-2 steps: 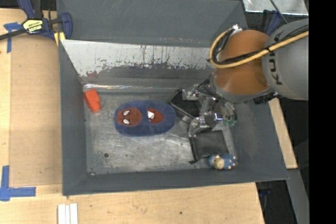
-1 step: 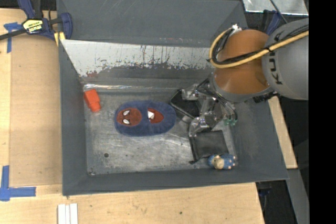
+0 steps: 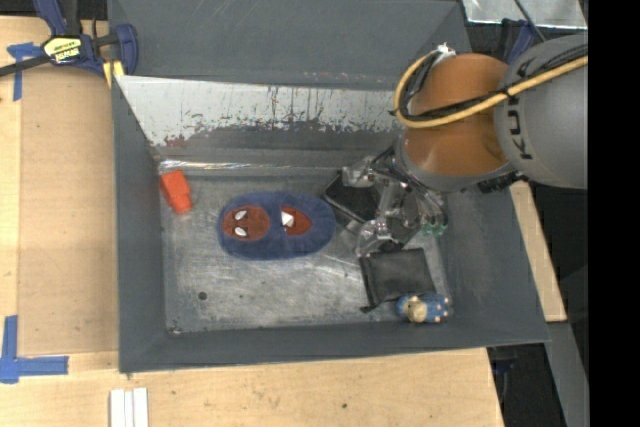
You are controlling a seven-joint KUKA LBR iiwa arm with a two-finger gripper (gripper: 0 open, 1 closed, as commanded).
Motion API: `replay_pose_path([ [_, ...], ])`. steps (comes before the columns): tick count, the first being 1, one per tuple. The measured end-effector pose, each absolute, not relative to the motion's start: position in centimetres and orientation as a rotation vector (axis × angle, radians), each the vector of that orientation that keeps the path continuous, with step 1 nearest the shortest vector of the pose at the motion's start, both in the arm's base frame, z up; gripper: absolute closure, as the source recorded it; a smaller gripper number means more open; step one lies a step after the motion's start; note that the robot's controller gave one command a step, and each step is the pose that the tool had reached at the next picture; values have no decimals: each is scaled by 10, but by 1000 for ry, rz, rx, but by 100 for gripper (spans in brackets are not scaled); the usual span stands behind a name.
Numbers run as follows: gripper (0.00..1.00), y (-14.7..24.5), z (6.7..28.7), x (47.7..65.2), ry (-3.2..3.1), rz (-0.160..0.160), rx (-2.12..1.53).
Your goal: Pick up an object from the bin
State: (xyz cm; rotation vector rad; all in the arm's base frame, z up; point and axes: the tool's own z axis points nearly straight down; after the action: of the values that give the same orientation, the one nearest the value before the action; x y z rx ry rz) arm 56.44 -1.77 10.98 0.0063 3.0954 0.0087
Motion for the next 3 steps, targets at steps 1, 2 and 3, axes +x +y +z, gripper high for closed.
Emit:
replay_pose_path([
  [1, 0, -17, 110, 565, 3096, 7, -7],
  [2, 0, -17, 110, 565, 3094, 10, 48],
  [3, 0, -14, 109, 566, 3098, 12, 11],
])
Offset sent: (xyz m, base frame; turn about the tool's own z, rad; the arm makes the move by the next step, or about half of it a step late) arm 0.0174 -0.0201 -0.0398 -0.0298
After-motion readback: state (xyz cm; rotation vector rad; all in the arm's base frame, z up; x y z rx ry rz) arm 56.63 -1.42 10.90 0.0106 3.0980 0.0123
